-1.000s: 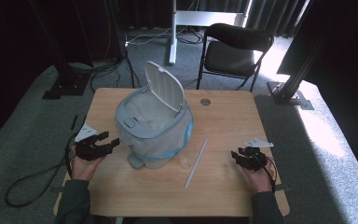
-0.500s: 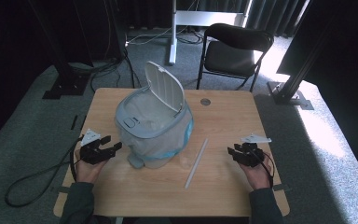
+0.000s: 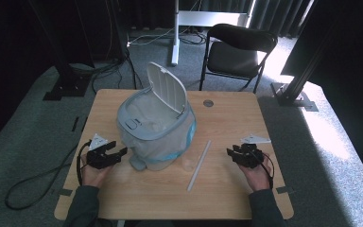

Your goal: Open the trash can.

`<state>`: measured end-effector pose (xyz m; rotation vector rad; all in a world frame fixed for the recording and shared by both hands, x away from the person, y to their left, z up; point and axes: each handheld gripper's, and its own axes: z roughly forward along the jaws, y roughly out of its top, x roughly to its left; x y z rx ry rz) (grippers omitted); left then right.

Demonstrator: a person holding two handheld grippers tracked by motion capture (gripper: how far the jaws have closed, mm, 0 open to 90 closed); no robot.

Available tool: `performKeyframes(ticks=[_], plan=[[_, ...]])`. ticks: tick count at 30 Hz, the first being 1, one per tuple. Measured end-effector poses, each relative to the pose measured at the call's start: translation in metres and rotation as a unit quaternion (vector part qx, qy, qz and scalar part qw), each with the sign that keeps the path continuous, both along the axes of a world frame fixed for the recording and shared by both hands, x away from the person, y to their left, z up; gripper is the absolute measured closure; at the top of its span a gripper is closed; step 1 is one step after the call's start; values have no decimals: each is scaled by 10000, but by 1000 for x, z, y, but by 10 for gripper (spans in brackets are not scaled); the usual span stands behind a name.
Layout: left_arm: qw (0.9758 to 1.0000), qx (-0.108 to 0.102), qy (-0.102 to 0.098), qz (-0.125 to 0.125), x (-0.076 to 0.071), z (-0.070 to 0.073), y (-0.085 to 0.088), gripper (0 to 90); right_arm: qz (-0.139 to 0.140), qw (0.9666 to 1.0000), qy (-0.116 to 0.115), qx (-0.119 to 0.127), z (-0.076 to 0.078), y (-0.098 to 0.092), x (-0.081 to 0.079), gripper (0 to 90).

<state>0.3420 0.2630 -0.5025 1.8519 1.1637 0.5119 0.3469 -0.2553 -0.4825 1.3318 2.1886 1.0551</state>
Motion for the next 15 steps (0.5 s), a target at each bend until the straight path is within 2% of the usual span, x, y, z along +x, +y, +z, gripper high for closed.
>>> performKeyframes(ticks=[7, 9, 15], plan=[[9999, -11, 38, 111, 1, -8, -3, 383, 71, 10000, -42, 21, 4, 7, 2, 620], [9999, 59, 79, 92, 1, -10, -4, 383, 65, 10000, -31, 45, 4, 8, 3, 620], [9997, 101, 178, 154, 5, -19, -5, 383, 147, 9998, -39, 104, 3, 15, 4, 614]])
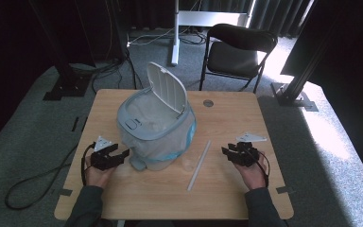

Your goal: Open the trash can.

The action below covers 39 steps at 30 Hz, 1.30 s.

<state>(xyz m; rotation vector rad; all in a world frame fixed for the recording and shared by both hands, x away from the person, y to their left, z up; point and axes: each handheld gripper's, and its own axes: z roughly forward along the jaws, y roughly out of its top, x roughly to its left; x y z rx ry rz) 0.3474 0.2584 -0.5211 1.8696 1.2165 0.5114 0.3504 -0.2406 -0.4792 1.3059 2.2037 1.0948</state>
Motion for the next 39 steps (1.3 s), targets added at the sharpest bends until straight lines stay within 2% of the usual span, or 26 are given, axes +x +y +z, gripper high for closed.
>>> performKeyframes(ticks=[7, 12, 39], plan=[[9999, 60, 97, 6, 3, -5, 0, 383, 56, 10000, -7, 11, 2, 6, 1, 602], [9996, 222, 195, 26, 5, -9, -2, 383, 156, 9999, -19, 49, 6, 11, 2, 587], [9993, 208, 295, -6, 5, -11, -3, 384, 683, 9977, -9, 41, 14, 39, 1, 565]])
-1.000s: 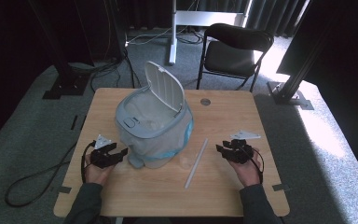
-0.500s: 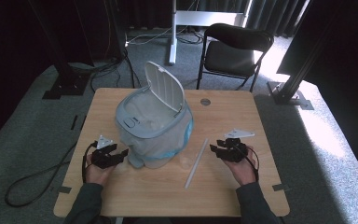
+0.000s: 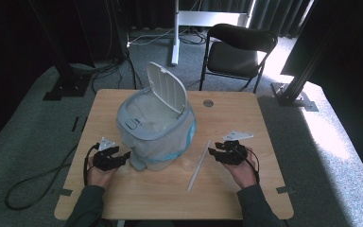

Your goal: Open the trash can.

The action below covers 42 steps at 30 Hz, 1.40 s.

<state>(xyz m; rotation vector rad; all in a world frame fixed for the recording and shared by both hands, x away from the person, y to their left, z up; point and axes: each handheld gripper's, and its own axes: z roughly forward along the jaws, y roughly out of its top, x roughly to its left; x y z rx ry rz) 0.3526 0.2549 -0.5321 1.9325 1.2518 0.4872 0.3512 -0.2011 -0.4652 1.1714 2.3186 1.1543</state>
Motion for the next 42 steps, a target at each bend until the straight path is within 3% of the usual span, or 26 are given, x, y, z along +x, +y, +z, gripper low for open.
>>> performKeyframes(ticks=[14, 21, 42], plan=[[10000, -30, 17, -40, 0, 0, 0, 383, 355, 9994, -36, 34, 10, 19, 4, 564], [10000, -11, 11, -30, 0, 0, 1, 383, 515, 9985, -3, 167, 14, 24, 4, 564], [10000, 18, 19, -78, 1, -1, -1, 382, 788, 9965, 236, 167, 4, 33, 5, 568]])
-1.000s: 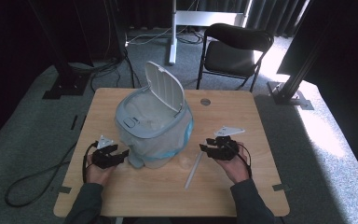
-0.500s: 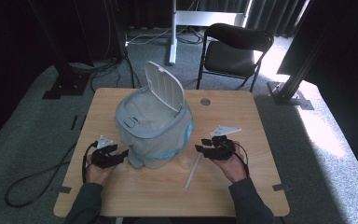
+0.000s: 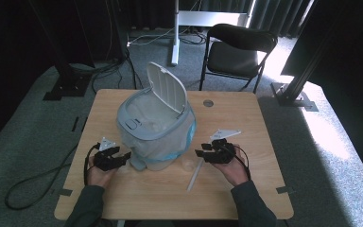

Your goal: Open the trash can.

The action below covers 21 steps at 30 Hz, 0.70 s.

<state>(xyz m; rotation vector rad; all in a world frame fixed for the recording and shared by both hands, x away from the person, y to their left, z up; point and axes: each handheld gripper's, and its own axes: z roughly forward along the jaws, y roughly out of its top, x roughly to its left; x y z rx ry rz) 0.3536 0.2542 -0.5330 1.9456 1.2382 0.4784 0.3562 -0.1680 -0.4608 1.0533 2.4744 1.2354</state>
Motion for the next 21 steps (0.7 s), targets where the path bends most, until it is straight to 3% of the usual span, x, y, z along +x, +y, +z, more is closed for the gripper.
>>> performKeyframes(ticks=[10, 14, 21], plan=[[10000, 10, 27, 0, 1, 0, 0, 382, 139, 9995, 168, -219, -10, -2, -4, 639], [10000, 30, 33, 11, 1, -1, 0, 382, 332, 9988, 316, -198, -16, -5, -7, 737], [10000, 38, 40, 21, 1, -1, 0, 383, 551, 9969, 314, -455, -22, -3, -11, 842]])
